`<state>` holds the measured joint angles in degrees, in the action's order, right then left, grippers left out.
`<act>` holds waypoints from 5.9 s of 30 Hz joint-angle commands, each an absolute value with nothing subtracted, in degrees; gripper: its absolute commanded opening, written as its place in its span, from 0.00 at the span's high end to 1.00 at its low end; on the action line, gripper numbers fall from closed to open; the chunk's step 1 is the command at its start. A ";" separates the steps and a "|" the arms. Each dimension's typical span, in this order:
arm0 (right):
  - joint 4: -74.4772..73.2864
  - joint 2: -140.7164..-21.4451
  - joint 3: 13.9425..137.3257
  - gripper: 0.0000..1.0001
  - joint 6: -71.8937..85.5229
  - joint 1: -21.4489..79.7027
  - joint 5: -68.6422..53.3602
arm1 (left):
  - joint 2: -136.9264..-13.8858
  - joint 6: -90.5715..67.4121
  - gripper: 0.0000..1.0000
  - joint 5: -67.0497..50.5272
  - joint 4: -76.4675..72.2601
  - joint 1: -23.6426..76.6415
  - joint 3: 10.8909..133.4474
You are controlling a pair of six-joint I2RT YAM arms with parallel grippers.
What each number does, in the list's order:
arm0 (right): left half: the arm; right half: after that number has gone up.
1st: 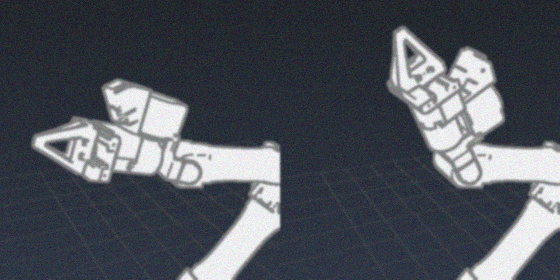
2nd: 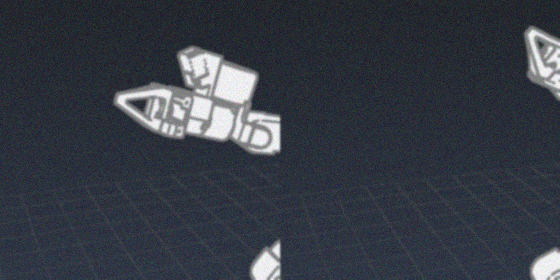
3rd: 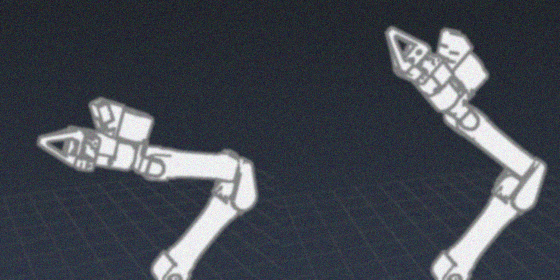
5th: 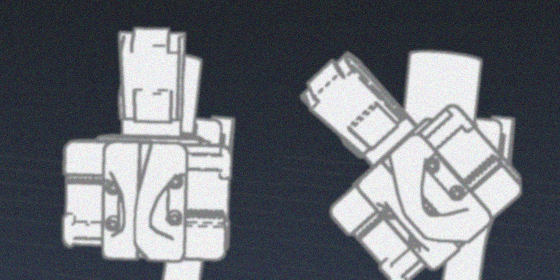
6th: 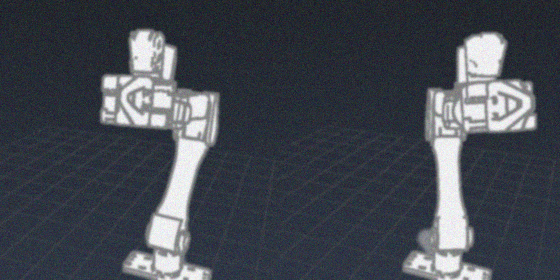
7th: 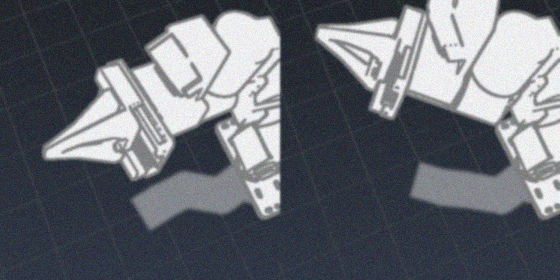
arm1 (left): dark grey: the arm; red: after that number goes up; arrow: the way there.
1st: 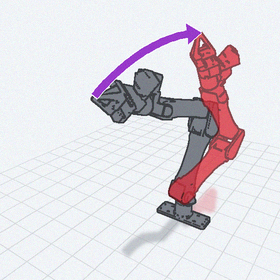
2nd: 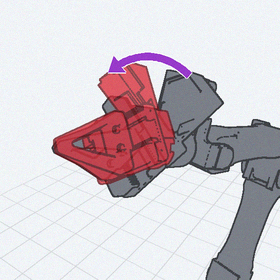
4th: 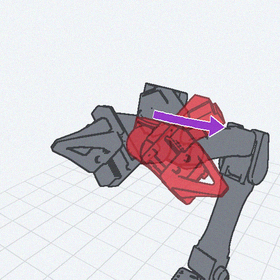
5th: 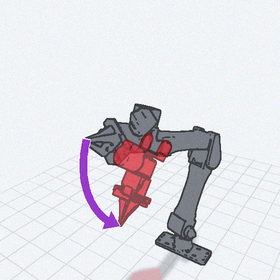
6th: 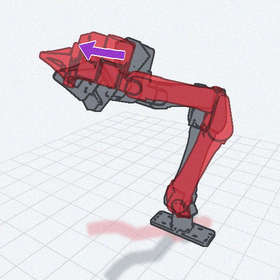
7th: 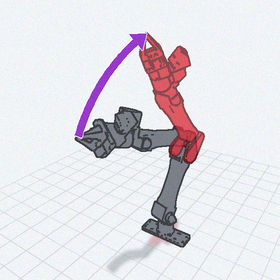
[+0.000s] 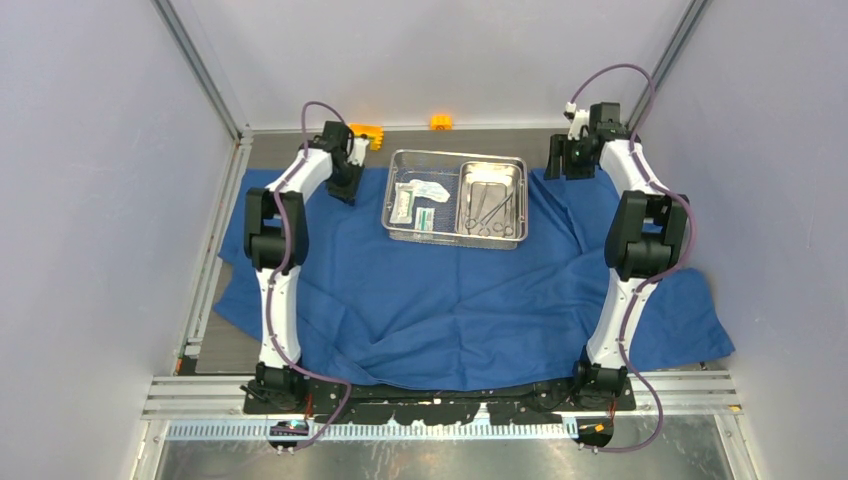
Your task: Open and lay out the surgical kit
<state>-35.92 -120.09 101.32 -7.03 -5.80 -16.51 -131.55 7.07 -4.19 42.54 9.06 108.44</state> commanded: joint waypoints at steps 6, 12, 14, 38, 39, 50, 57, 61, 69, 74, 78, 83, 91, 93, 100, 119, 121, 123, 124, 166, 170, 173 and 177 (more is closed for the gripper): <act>-35.88 -114.61 101.08 0.36 -7.82 -5.89 -17.09 | -136.04 8.28 1.00 -7.59 50.39 8.20 108.10; -36.76 -115.83 101.79 0.36 -7.39 -5.89 -17.56 | -132.97 6.84 1.00 -7.48 47.60 6.73 107.27; -37.14 -116.05 101.75 0.33 -7.65 -5.60 -18.22 | -132.19 6.56 1.00 -7.62 47.09 6.07 107.27; -38.41 -131.07 111.69 0.51 -12.84 -2.29 -1.57 | -129.16 7.56 1.00 -6.15 43.73 1.33 104.53; -38.41 -131.19 112.16 0.54 -12.61 -2.29 -1.58 | -129.32 7.56 1.00 -6.08 43.75 1.01 104.71; -39.55 -135.96 120.07 0.96 -9.05 -2.29 -0.48 | -131.45 7.60 1.00 -5.21 44.22 -4.49 107.02; -39.61 -138.63 123.80 1.00 -7.40 -2.29 2.88 | -135.68 8.34 1.00 -4.70 46.74 -6.15 113.35; -39.99 -139.94 125.43 1.00 -7.29 -2.60 6.95 | -138.56 8.73 1.00 -4.83 49.12 -6.09 118.90; -41.73 -142.39 128.50 1.00 -6.62 -4.95 10.08 | -143.56 10.40 1.00 -3.56 52.74 -5.30 127.48; -42.70 -144.69 132.43 1.00 -6.58 -5.85 11.95 | -145.51 10.07 1.00 -2.64 53.42 -5.11 130.86; -44.69 -147.35 137.30 1.00 -6.33 -6.52 12.60 | -147.50 9.72 1.00 -2.08 54.68 -4.98 134.85; -44.74 -148.63 139.52 1.00 -5.99 -7.35 13.00 | -149.24 9.82 1.00 -0.98 55.12 -4.04 137.97; -44.74 -150.71 143.39 1.00 -6.42 -7.88 13.39 | -151.06 9.74 1.00 1.95 54.80 -2.82 141.67; -44.74 -151.57 144.90 1.00 -6.46 -7.91 13.71 | -151.31 9.50 1.00 2.73 54.58 -2.87 142.16; -44.58 -153.72 148.12 1.00 -6.76 -7.91 14.50 | -151.65 9.58 1.00 3.84 54.11 -2.86 142.74; -41.39 -155.52 149.41 1.00 -10.16 -8.00 19.43 | -151.95 10.18 1.00 5.86 52.74 -2.81 141.55; -41.27 -155.69 149.73 1.00 -10.35 -7.99 19.67 | -151.63 10.32 1.00 5.88 52.67 -2.81 140.84; -41.06 -155.76 149.85 1.00 -10.47 -7.94 19.81 | -151.49 10.33 1.00 5.97 52.76 -2.87 140.43; -40.90 -155.81 149.90 1.00 -10.66 -7.97 19.90 | -151.44 10.37 1.00 6.09 52.76 -2.86 140.30; -35.98 -158.21 152.75 1.00 -15.83 -6.83 24.05 | -155.41 13.43 1.00 13.07 53.00 -4.48 145.70; -35.62 -157.96 152.75 1.00 -16.11 -6.83 24.20 | -155.65 13.68 1.00 13.70 53.06 -4.48 146.51; -35.25 -157.85 152.90 1.00 -16.49 -6.85 24.40 | -155.55 14.11 1.00 14.72 52.63 -4.63 146.56; -34.85 -157.85 153.02 1.00 -16.75 -6.86 24.36 | -155.49 14.14 1.00 15.11 52.33 -5.14 146.71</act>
